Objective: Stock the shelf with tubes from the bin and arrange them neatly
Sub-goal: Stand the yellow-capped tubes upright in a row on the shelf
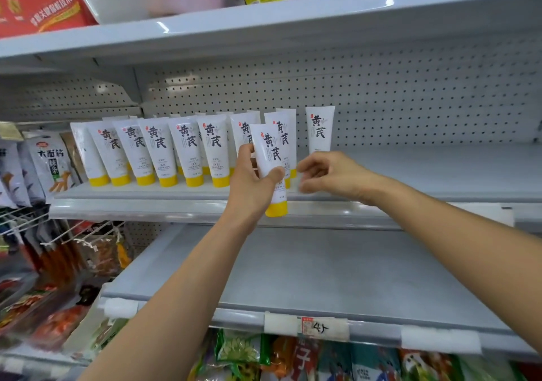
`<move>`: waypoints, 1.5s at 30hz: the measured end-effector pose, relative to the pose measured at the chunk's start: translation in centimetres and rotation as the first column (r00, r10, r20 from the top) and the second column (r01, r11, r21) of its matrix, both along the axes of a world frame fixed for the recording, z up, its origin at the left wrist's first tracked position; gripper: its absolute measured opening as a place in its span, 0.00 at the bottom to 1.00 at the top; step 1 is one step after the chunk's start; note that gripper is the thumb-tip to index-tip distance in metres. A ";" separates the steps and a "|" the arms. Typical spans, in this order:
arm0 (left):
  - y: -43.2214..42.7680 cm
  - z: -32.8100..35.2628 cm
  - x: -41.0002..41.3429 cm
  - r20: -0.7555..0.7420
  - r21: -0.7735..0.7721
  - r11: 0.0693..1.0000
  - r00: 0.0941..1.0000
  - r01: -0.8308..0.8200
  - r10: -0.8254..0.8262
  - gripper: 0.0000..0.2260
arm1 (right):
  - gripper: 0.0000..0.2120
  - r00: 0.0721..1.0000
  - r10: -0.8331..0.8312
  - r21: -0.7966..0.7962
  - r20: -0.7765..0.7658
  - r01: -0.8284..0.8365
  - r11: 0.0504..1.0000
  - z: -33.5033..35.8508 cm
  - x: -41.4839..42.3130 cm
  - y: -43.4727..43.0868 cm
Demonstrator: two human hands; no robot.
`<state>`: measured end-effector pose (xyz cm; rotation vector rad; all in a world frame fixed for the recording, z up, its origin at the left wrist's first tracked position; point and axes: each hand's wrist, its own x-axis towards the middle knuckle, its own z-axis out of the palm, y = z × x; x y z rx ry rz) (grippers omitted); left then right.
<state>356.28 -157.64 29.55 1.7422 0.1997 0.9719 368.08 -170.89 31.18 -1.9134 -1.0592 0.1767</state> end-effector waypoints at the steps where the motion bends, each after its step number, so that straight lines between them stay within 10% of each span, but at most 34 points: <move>1: -0.3 0.1 0.1 0.006 -0.008 1.000 1.000 0.001 -0.001 0.19 | 0.21 0.999 0.036 -0.036 0.000 -0.036 0.999 -0.1 -0.8 0.0; 11: -2.0 0.7 0.5 -0.032 0.026 0.999 0.999 0.044 -0.043 0.12 | 0.21 0.997 0.009 0.076 0.070 -0.014 0.997 -1.0 -2.7 0.3; 21: -0.2 -0.8 -0.4 -0.212 0.717 0.691 0.916 -0.091 0.339 0.15 | 0.23 0.960 -0.277 0.097 0.033 0.272 0.957 -0.4 1.6 0.5; 45: 0.0 -1.7 -0.8 -0.220 0.748 0.656 0.895 -0.101 0.388 0.14 | 0.24 0.877 -0.413 0.060 0.246 0.411 0.910 -1.3 0.8 -0.9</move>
